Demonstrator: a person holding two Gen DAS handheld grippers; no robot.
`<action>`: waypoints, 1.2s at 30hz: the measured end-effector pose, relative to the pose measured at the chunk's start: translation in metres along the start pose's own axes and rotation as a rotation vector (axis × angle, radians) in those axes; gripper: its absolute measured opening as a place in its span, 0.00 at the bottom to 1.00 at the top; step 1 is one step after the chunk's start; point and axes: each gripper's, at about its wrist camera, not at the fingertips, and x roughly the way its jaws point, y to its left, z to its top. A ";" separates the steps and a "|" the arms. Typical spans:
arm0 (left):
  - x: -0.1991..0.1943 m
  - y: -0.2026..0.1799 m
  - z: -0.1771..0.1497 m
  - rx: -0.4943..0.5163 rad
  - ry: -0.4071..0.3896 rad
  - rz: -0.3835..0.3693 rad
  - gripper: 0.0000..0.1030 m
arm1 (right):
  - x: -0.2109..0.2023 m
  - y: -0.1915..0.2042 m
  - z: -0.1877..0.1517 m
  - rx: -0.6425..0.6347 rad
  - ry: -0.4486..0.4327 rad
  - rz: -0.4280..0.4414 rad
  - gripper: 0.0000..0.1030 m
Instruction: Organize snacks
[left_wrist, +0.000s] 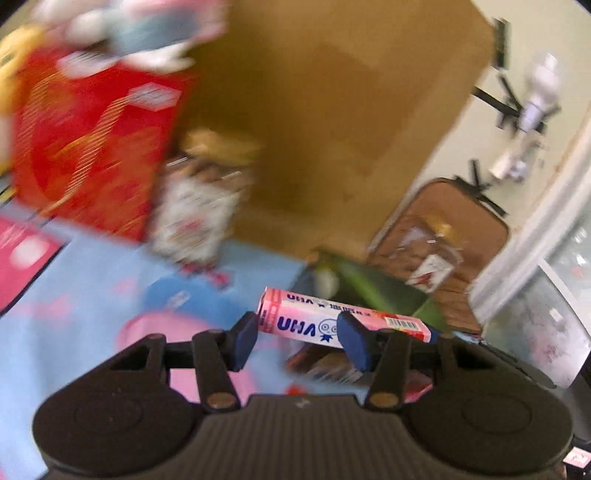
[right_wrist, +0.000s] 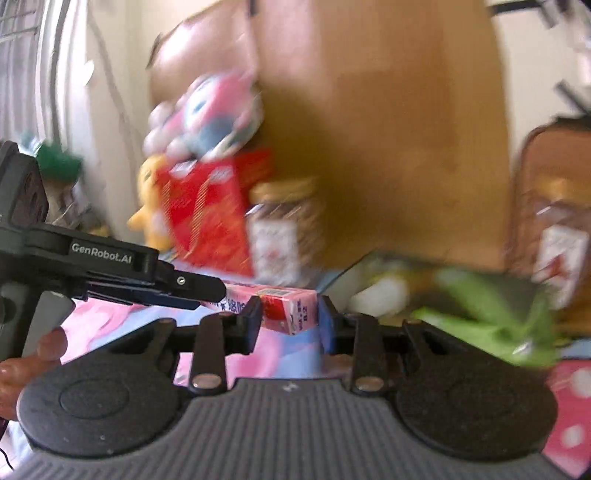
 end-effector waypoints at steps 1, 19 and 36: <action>0.012 -0.014 0.006 0.020 0.004 -0.013 0.46 | -0.004 -0.010 0.003 0.009 -0.014 -0.022 0.34; 0.088 -0.081 0.016 0.135 0.085 -0.070 0.51 | -0.004 -0.113 -0.010 0.189 -0.045 -0.257 0.41; 0.031 -0.013 -0.102 -0.080 0.293 -0.087 0.43 | -0.022 -0.079 -0.094 0.500 0.196 0.108 0.47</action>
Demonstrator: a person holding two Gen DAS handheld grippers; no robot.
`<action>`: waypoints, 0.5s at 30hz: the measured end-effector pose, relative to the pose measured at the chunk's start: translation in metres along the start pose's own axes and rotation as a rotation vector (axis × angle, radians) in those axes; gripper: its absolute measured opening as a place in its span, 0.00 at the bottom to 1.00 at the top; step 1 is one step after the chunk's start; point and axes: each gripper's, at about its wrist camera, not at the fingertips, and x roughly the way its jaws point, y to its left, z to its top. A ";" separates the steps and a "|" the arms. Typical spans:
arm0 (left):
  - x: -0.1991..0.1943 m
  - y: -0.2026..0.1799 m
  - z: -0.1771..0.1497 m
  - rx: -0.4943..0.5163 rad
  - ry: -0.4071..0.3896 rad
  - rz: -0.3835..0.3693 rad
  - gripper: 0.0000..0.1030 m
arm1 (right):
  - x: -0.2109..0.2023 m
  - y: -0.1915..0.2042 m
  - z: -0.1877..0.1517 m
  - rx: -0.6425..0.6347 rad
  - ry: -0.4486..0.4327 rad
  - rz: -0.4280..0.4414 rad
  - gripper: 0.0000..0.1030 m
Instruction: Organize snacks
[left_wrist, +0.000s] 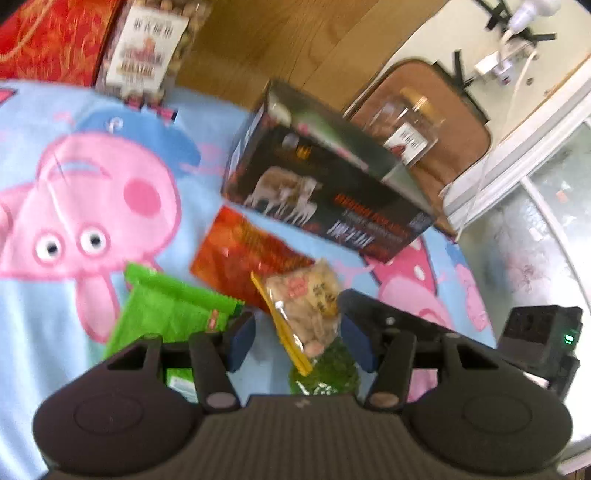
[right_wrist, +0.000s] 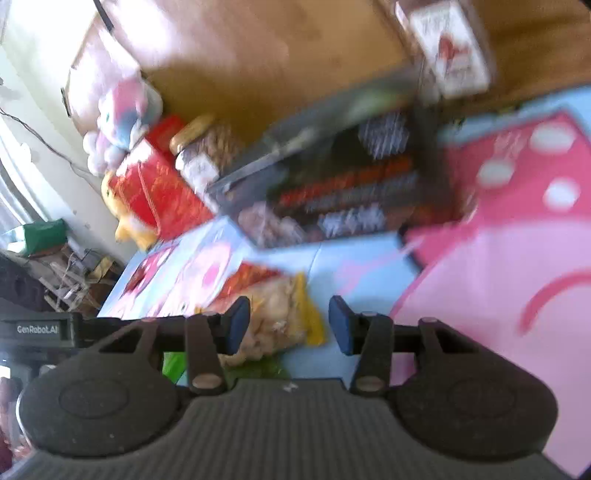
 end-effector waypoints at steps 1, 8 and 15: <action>0.004 -0.001 -0.001 0.009 0.007 0.003 0.42 | -0.001 0.004 -0.003 0.002 -0.001 0.000 0.47; 0.002 0.014 0.006 -0.040 0.009 -0.039 0.32 | -0.004 0.013 -0.009 -0.036 0.012 0.015 0.46; -0.001 0.019 0.009 -0.053 0.005 -0.067 0.32 | 0.003 0.037 -0.022 -0.318 0.006 -0.035 0.52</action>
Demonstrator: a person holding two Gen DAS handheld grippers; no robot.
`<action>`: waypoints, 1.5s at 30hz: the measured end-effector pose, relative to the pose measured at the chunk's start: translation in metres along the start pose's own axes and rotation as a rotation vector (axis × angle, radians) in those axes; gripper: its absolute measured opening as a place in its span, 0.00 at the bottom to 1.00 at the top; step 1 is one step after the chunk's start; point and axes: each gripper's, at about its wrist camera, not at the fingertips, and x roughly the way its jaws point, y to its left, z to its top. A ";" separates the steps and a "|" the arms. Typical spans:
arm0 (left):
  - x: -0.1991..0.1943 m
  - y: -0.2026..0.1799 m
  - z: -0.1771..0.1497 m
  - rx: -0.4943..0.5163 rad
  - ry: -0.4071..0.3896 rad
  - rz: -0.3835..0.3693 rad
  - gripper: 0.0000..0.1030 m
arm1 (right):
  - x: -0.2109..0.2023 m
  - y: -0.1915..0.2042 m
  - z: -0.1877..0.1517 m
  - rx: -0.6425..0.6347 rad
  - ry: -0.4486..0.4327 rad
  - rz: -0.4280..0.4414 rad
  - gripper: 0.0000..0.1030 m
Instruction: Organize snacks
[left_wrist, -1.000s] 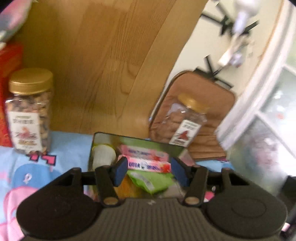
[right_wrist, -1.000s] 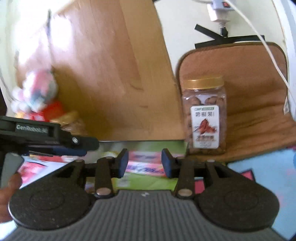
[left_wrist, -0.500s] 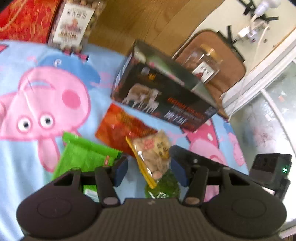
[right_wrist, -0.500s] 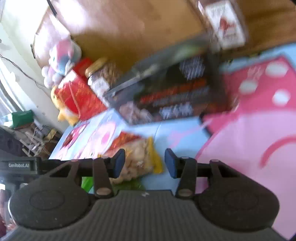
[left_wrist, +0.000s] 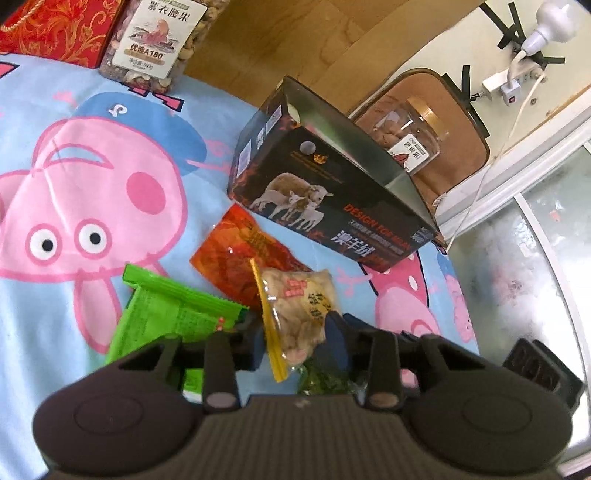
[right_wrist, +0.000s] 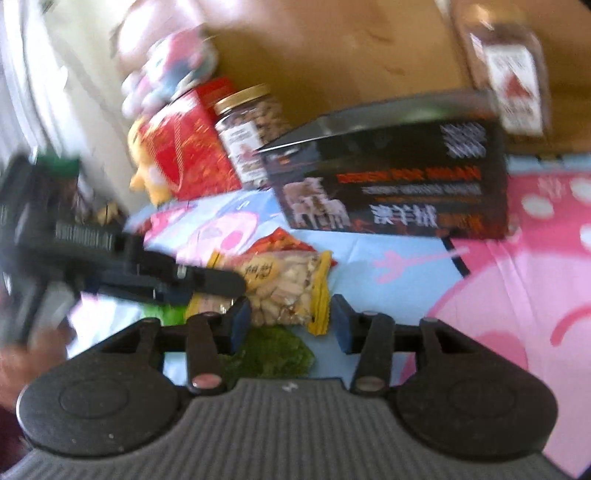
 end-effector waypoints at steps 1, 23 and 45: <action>0.001 -0.001 0.000 0.010 -0.001 0.012 0.31 | 0.000 0.005 -0.003 -0.050 0.000 -0.012 0.52; 0.035 -0.102 0.093 0.296 -0.087 -0.026 0.26 | -0.020 -0.012 0.080 -0.117 -0.286 -0.228 0.11; -0.015 -0.014 0.070 0.254 -0.123 0.159 0.64 | -0.018 -0.051 0.018 0.314 -0.066 0.033 0.14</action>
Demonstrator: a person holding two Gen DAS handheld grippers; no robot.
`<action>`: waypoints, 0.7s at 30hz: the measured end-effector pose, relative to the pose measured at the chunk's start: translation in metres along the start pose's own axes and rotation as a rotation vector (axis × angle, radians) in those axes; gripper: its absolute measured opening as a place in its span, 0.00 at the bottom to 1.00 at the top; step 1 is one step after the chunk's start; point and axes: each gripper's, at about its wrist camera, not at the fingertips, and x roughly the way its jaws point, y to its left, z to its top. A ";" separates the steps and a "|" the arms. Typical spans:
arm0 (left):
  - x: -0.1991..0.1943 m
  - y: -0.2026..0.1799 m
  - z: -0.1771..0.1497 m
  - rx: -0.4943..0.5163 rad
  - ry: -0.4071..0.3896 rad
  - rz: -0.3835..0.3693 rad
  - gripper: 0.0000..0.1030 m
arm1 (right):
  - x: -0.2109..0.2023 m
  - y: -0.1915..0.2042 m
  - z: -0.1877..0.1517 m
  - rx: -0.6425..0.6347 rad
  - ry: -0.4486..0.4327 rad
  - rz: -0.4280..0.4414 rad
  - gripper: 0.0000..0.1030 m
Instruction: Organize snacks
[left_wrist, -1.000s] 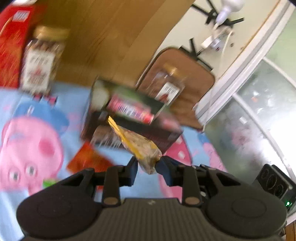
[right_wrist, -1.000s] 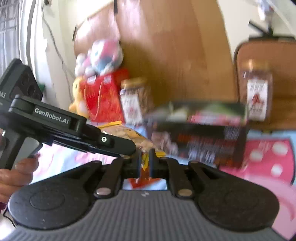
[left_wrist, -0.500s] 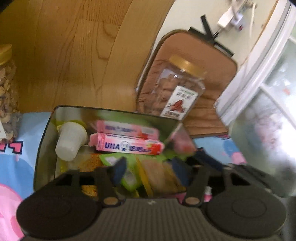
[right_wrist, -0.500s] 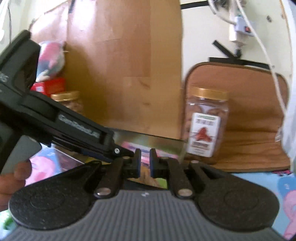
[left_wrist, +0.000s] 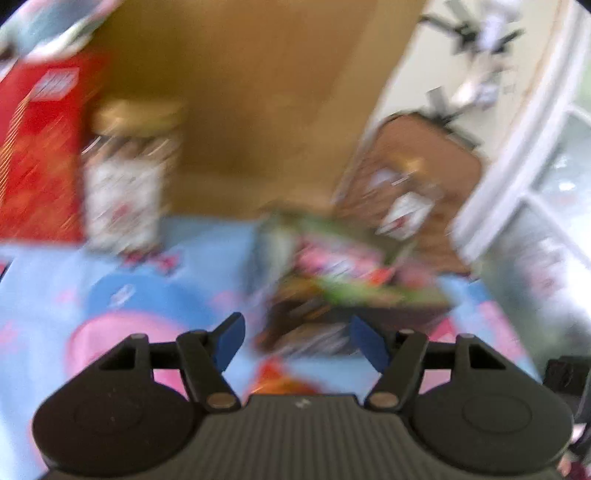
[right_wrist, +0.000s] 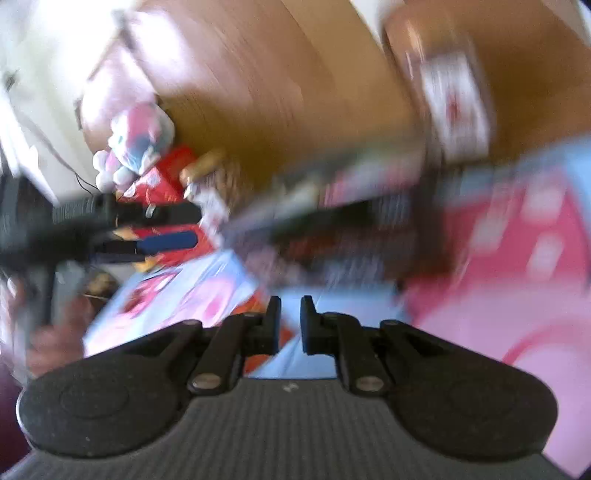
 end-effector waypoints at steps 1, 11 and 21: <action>0.006 0.014 -0.005 -0.043 0.042 -0.014 0.64 | 0.007 -0.007 -0.004 0.091 0.044 0.044 0.14; 0.045 0.045 -0.017 -0.101 0.181 -0.228 0.65 | 0.029 -0.012 -0.014 0.342 0.122 0.008 0.13; 0.036 0.049 -0.035 -0.263 0.198 -0.384 0.65 | 0.037 -0.019 -0.006 0.354 0.103 0.002 0.13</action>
